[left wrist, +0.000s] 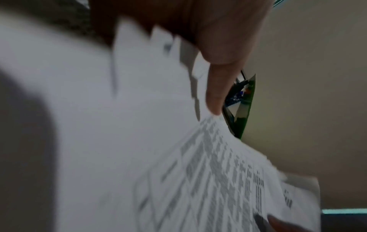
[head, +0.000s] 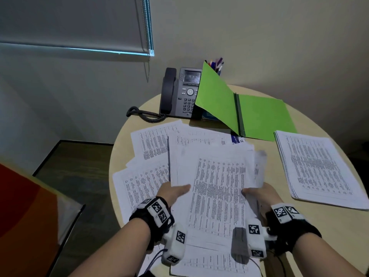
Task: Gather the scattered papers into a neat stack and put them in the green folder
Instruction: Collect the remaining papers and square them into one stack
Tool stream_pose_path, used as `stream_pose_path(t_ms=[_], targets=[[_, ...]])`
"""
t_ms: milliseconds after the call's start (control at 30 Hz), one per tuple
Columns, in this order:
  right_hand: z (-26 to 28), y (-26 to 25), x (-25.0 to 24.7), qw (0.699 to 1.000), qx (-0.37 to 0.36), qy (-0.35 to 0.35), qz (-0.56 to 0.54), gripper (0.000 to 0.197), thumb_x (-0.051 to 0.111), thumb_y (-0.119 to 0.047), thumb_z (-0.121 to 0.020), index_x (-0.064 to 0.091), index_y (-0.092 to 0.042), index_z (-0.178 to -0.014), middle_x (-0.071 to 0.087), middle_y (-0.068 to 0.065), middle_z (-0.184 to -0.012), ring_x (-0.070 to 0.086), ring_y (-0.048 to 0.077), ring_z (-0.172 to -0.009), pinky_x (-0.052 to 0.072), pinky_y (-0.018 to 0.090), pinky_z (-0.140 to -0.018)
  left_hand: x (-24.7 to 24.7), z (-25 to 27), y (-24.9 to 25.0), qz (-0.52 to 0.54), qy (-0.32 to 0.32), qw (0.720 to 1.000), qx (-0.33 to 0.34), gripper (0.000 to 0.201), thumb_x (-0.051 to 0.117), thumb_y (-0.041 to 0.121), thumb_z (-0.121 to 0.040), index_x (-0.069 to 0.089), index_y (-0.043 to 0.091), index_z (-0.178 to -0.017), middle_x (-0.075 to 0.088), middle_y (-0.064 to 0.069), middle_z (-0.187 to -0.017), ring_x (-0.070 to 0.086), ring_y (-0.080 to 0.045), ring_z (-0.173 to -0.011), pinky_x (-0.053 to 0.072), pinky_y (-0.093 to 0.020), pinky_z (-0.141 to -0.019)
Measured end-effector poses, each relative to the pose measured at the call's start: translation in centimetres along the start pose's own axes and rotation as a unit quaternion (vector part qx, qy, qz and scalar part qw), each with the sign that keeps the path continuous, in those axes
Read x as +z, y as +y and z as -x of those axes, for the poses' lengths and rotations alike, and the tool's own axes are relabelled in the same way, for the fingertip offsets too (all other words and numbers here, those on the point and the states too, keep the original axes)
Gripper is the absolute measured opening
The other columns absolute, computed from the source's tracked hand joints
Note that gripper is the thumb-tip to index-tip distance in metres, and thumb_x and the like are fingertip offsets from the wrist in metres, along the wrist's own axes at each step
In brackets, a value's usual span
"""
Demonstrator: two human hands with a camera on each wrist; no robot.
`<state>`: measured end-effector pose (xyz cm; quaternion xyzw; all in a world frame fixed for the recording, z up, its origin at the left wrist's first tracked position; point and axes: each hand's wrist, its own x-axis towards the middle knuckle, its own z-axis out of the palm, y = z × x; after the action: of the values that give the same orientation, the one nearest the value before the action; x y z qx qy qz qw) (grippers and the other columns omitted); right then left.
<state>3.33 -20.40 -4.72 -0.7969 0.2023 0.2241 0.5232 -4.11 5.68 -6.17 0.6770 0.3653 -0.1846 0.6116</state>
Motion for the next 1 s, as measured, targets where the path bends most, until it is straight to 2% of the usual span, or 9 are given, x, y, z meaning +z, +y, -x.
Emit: stream_pose_path(t_ms=[267, 333, 400, 433, 500, 567, 733, 833, 1000], targets=[[0.2, 0.0, 0.0, 0.998, -0.024, -0.009, -0.065, 0.059, 0.076, -0.014, -0.075, 0.051, 0.003, -0.126, 0.064, 0.015, -0.117, 0.061, 0.031, -0.104, 0.046, 0.04, -0.088, 1.0, 0.9, 0.4, -0.009, -0.006, 0.997, 0.075, 0.038, 0.064, 0.006, -0.085, 0.053, -0.003, -0.12, 0.056, -0.01, -0.103, 0.052, -0.02, -0.094, 0.04, -0.024, -0.083], [0.7, 0.7, -0.7, 0.992, 0.001, -0.019, -0.124, 0.043, 0.074, -0.009, -0.078, 0.061, 0.002, -0.117, 0.072, 0.016, -0.095, 0.069, 0.027, -0.082, 0.052, 0.036, -0.075, 0.5, 1.3, 0.4, 0.037, -0.025, 0.997, 0.07, 0.031, 0.063, 0.004, -0.086, 0.053, 0.003, -0.115, 0.056, -0.007, -0.104, 0.052, -0.018, -0.097, 0.038, -0.023, -0.087], [1.5, 1.0, -0.9, 0.993, 0.022, -0.037, -0.111, 0.028, 0.074, -0.014, -0.079, 0.068, 0.002, -0.101, 0.064, 0.007, -0.053, 0.055, 0.016, -0.04, 0.043, 0.02, -0.046, 0.4, 1.6, 0.5, 0.056, -0.038, 0.995, 0.069, 0.028, 0.064, 0.006, -0.086, 0.053, 0.005, -0.112, 0.059, -0.006, -0.104, 0.054, -0.019, -0.098, 0.038, -0.024, -0.088], [1.6, 1.0, -0.9, 0.993, 0.028, -0.042, -0.11, 0.028, 0.074, -0.013, -0.079, 0.068, 0.004, -0.099, 0.06, 0.007, -0.049, 0.051, 0.014, -0.037, 0.04, 0.018, -0.042, 0.4, 1.6, 0.5, 0.064, -0.042, 0.994, 0.072, 0.034, 0.065, 0.007, -0.085, 0.054, 0.001, -0.117, 0.06, -0.007, -0.104, 0.056, -0.02, -0.098, 0.039, -0.026, -0.089], [1.4, 1.2, -0.6, 0.988, 0.028, -0.048, -0.143, 0.034, 0.069, 0.003, -0.079, 0.062, 0.013, -0.111, 0.071, 0.02, -0.084, 0.069, 0.025, -0.071, 0.056, 0.034, -0.067, 0.5, 1.6, 0.4, 0.075, -0.047, 0.993, 0.075, 0.041, 0.066, 0.008, -0.084, 0.053, 0.001, -0.123, 0.062, -0.008, -0.105, 0.057, -0.022, -0.1, 0.04, -0.028, -0.09], [1.2, 1.1, -0.4, 0.989, 0.043, -0.036, -0.138, 0.037, 0.063, 0.013, -0.079, 0.056, 0.016, -0.116, 0.065, 0.028, -0.106, 0.064, 0.04, -0.097, 0.049, 0.05, -0.093, 0.6, 1.6, 0.5, 0.061, -0.049, 0.993, 0.09, 0.033, 0.064, 0.008, -0.086, 0.055, 0.006, -0.118, 0.061, -0.006, -0.106, 0.057, -0.021, -0.1, 0.042, -0.028, -0.089], [0.9, 1.1, -1.4, 0.998, 0.054, 0.021, 0.001, 0.016, 0.072, -0.007, -0.079, 0.062, 0.004, -0.073, 0.06, 0.012, -0.055, 0.055, 0.027, -0.059, 0.04, 0.03, -0.059, -0.7, 0.5, 0.5, -0.024, 0.025, 0.985, 0.172, 0.02, 0.059, 0.005, -0.086, 0.062, 0.008, -0.106, 0.066, -0.003, -0.094, 0.059, -0.021, -0.088, 0.048, -0.015, -0.072], [0.9, 1.7, -1.6, 0.997, 0.061, 0.036, 0.017, 0.033, 0.073, -0.014, -0.08, 0.059, -0.007, -0.05, 0.05, 0.002, -0.028, 0.054, 0.026, -0.042, 0.037, 0.029, -0.053, -3.4, -0.9, -0.1, -0.197, 0.156, 0.949, 0.189, 0.033, 0.061, 0.009, -0.081, 0.062, 0.017, -0.114, 0.063, -0.002, -0.117, 0.057, -0.02, -0.11, 0.046, -0.026, -0.093], [2.3, 1.7, -1.5, 0.997, 0.071, 0.025, 0.029, 0.051, 0.069, -0.027, -0.082, 0.049, -0.005, -0.041, 0.036, 0.011, -0.024, 0.045, 0.021, -0.022, 0.041, 0.031, -0.051, -8.2, -1.5, -1.9, -0.341, 0.254, 0.902, 0.068, 0.063, 0.063, 0.024, -0.075, 0.043, 0.022, -0.135, 0.033, -0.01, -0.146, 0.023, -0.029, -0.139, 0.027, -0.043, -0.113]])
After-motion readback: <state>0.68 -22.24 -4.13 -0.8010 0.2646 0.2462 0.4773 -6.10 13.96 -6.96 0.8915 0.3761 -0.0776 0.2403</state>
